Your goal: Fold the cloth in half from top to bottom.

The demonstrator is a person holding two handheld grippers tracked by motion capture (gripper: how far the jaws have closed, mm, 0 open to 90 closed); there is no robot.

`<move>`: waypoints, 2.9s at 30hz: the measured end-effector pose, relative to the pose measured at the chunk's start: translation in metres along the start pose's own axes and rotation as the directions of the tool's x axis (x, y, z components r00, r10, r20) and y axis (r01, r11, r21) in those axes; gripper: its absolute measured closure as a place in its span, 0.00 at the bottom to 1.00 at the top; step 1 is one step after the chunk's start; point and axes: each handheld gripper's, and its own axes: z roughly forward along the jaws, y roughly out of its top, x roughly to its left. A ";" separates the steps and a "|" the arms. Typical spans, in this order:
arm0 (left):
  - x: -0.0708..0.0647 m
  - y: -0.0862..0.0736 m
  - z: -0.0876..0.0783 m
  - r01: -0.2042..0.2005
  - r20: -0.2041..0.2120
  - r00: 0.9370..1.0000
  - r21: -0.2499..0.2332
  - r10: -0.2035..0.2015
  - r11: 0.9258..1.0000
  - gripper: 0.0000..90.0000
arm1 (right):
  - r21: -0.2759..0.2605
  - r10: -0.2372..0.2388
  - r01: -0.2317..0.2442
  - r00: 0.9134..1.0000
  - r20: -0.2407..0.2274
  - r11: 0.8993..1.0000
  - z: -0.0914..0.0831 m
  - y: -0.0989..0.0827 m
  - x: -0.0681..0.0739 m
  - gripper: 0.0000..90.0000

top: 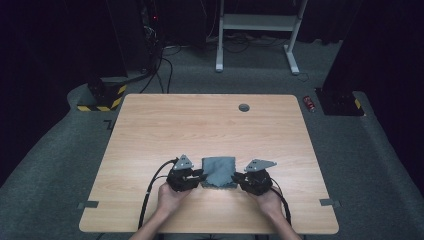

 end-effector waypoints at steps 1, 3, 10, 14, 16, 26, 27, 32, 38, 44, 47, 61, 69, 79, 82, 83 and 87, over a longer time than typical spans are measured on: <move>-0.003 -0.001 0.004 -0.016 -0.005 1.000 0.021 0.017 1.000 0.78 | -0.022 0.014 -0.014 1.000 0.018 1.000 0.001 0.009 0.001 0.85; -0.004 -0.002 0.006 -0.033 -0.008 0.999 0.039 0.033 0.999 0.77 | -0.018 0.014 -0.014 0.999 0.029 1.000 0.003 0.012 0.002 0.85; -0.011 -0.013 0.005 -0.064 0.015 0.998 0.090 0.063 0.994 0.73 | 0.112 -0.073 0.066 0.995 0.062 0.992 0.030 0.000 0.015 0.79; -0.009 -0.013 -0.006 -0.039 0.045 0.998 0.075 0.036 0.996 0.72 | 0.111 -0.079 0.071 0.995 0.067 0.991 0.022 -0.008 0.014 0.78; -0.003 -0.003 -0.010 -0.031 0.003 1.000 0.040 0.031 0.999 0.69 | 0.093 -0.054 0.047 0.995 0.083 0.995 0.017 -0.004 0.008 0.79; 0.015 0.044 0.026 -0.018 -0.062 0.998 0.018 0.019 1.000 0.67 | 0.045 0.052 -0.057 0.993 0.104 0.997 0.049 0.036 -0.016 0.91; 0.016 0.045 0.031 -0.025 -0.073 0.997 0.033 0.027 0.999 0.67 | 0.044 0.057 -0.062 0.993 0.108 0.997 0.054 0.039 -0.018 0.91; 0.032 0.035 0.051 -0.022 -0.137 0.990 0.105 0.037 0.994 0.67 | 0.070 0.084 -0.094 0.986 0.142 0.993 0.069 0.034 -0.035 0.93; 0.045 0.029 0.045 0.039 -0.163 0.986 0.069 -0.027 0.997 0.61 | 0.080 0.101 -0.119 0.974 0.203 0.990 0.062 0.032 -0.050 0.90; 0.024 0.020 0.022 0.005 -0.122 0.993 0.028 -0.001 1.000 0.58 | 0.033 0.105 -0.112 0.981 0.166 0.993 0.052 0.030 -0.041 0.87; 0.013 0.013 0.017 -0.028 -0.117 0.993 0.027 0.031 0.999 0.57 | 0.033 0.076 -0.081 0.987 0.142 0.996 0.050 0.028 -0.032 0.86; 0.018 -0.002 0.006 0.021 -0.157 0.987 -0.029 -0.025 0.999 0.54 | 0.051 0.076 -0.085 0.984 0.162 0.995 0.044 0.013 -0.031 0.83; 0.044 0.028 0.043 0.076 -0.265 0.962 0.017 -0.068 0.997 0.57 | 0.058 0.072 -0.082 0.983 0.167 0.995 0.046 0.012 -0.030 0.83; 0.045 0.018 0.007 0.096 -0.259 0.961 -0.019 -0.098 0.995 0.51 | 0.022 0.088 -0.093 0.979 0.185 0.995 0.024 0.004 -0.033 0.79; 0.048 0.000 -0.016 0.077 -0.298 0.951 -0.029 -0.083 0.997 0.50 | 0.018 0.100 -0.107 0.969 0.227 0.994 0.011 -0.006 -0.036 0.74; 0.052 -0.011 -0.024 0.088 -0.329 0.940 -0.018 -0.089 0.996 0.48 | 0.018 0.111 -0.121 0.953 0.281 0.992 -0.001 -0.021 -0.040 0.73; 0.062 -0.033 -0.039 0.129 -0.366 0.922 -0.016 -0.126 0.992 0.47 | 0.000 0.145 -0.154 0.930 0.337 0.988 -0.016 -0.038 -0.046 0.70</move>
